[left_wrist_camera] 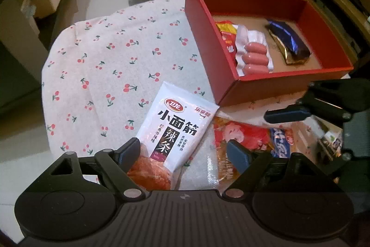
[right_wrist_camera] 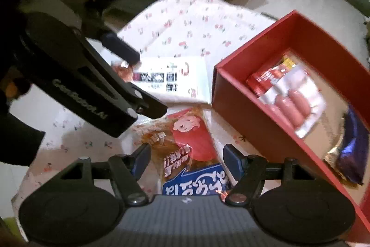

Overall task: Organize snacks
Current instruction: 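Move left tool to white spicy-strip bag while right tool approaches bread bag, then close left tool on white spicy-strip bag while right tool grasps bread bag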

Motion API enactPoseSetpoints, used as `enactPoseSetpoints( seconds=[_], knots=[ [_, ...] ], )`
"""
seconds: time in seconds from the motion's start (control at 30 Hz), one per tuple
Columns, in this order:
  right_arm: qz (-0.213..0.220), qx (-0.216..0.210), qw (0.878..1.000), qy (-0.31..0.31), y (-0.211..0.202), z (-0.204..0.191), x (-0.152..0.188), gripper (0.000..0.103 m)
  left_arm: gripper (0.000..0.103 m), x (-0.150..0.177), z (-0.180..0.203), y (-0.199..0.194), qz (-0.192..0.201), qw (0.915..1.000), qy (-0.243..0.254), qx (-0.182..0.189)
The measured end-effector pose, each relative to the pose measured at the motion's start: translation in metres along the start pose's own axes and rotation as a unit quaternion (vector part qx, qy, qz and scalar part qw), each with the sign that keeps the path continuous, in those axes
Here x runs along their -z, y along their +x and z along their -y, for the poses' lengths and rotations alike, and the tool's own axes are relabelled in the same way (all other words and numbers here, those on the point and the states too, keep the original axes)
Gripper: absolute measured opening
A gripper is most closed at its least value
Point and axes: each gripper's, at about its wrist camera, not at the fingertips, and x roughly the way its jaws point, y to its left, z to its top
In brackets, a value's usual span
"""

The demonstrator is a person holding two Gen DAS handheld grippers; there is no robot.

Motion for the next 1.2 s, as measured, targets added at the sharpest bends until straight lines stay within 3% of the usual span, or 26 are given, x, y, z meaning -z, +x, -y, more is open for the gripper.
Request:
enactPoseSetpoints(
  seconds=[0.33,0.57,0.7,0.77,0.8,0.9,1.2],
  knots=[
    [-0.002,0.009,1.000,-0.003,0.015,-0.004,0.000,0.090,0.092,-0.015,-0.020,0.005,0.003,1.0000,0.003,0.005],
    [0.000,0.020,1.000,0.023,0.011,-0.004,0.000,0.074,0.092,-0.007,-0.013,0.022,-0.023,0.9993,0.027,-0.010],
    [0.012,0.020,0.998,0.055,-0.001,-0.001,0.007,0.063,0.085,-0.003,-0.020,0.020,-0.028,0.9996,-0.004,-0.010],
    [0.016,0.020,0.997,0.072,-0.009,0.001,0.010,0.060,0.076,0.001,-0.020,0.020,-0.033,0.9992,-0.018,-0.009],
    [0.015,0.022,0.997,0.077,-0.013,0.001,0.013,0.059,0.065,0.003,-0.017,0.021,-0.038,0.9990,-0.014,-0.017],
    [0.014,0.030,0.995,0.095,-0.020,0.003,0.023,0.058,0.063,0.009,-0.006,0.020,-0.039,0.9984,0.004,-0.042],
    [0.016,0.032,0.992,0.123,-0.031,0.003,0.043,0.057,0.058,0.019,0.015,0.015,-0.035,0.9986,0.003,-0.040]
  ],
)
